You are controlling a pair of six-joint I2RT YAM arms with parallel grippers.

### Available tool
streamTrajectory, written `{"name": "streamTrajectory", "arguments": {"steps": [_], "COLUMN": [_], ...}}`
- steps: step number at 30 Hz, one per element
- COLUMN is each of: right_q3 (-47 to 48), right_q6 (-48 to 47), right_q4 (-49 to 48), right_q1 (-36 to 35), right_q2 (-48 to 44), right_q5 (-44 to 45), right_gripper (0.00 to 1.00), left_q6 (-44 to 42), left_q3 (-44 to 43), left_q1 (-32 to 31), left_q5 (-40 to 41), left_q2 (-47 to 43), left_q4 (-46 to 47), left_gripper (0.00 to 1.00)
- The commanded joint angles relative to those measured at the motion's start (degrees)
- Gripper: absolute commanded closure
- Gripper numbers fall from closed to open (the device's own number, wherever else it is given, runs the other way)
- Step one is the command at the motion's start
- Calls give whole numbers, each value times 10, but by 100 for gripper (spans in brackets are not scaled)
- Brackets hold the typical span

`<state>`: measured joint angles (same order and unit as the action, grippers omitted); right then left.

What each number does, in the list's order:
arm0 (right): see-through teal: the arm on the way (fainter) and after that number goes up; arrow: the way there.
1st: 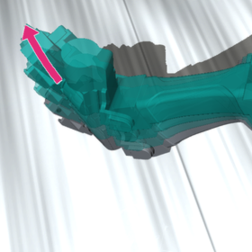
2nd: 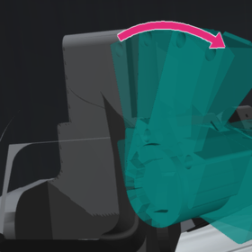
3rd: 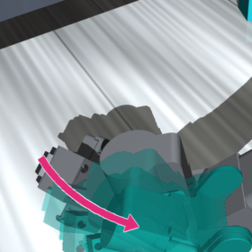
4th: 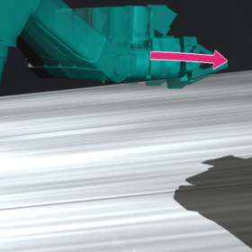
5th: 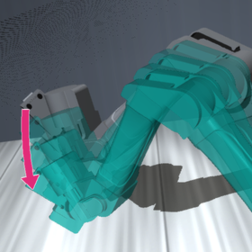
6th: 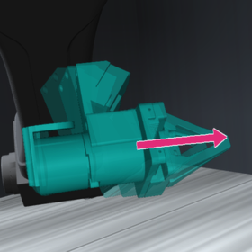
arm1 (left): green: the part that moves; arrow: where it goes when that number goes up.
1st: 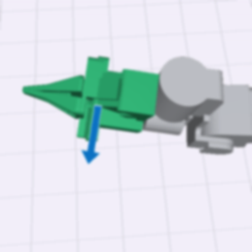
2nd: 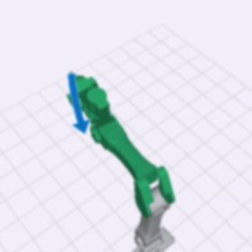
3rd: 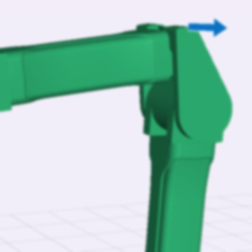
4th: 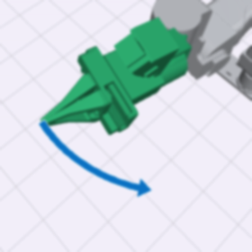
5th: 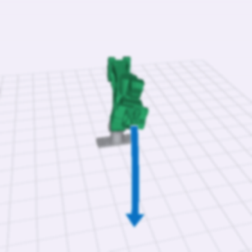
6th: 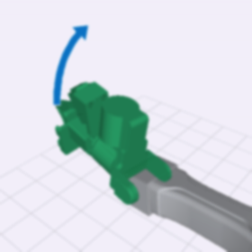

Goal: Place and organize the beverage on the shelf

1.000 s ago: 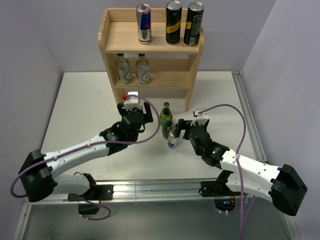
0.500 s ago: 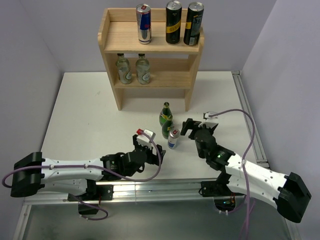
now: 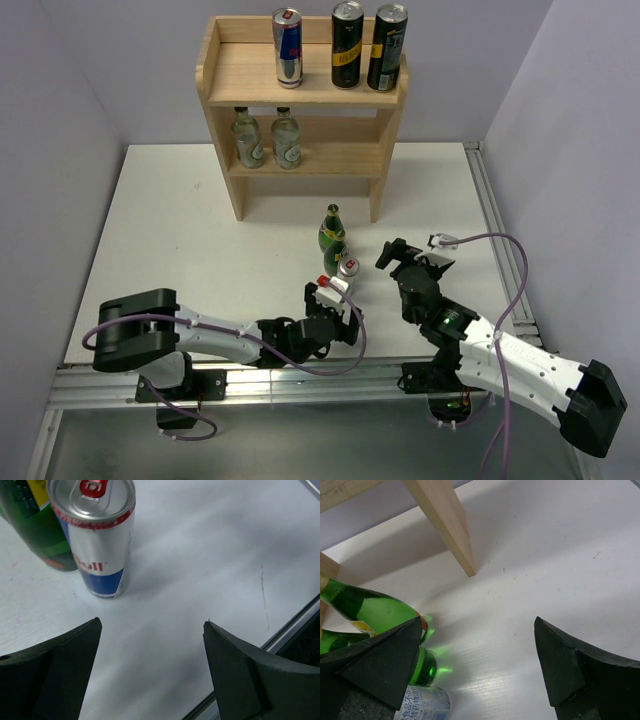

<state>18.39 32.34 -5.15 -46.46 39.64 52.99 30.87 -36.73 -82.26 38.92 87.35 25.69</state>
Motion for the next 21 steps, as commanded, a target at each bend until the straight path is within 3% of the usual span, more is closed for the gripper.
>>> {"name": "streamTrajectory", "arguments": {"steps": [1,11,21], "right_q3": [9,2,1], "right_q6": [10,0,-4], "right_q4": [-6,-14,-20], "right_q1": [2,1,1], "right_q2": [9,1,4], "right_q5": [23,10,-3], "right_gripper": [0,0,0], "left_q6": [-10,19,10], "left_q3": [-33,-124,-157], "left_q1": [-6,-7,-1], "left_q5": [37,150,216], "left_q2": [29,156,211], "left_q4": [84,68,88], "left_gripper": [10,9,9]}}
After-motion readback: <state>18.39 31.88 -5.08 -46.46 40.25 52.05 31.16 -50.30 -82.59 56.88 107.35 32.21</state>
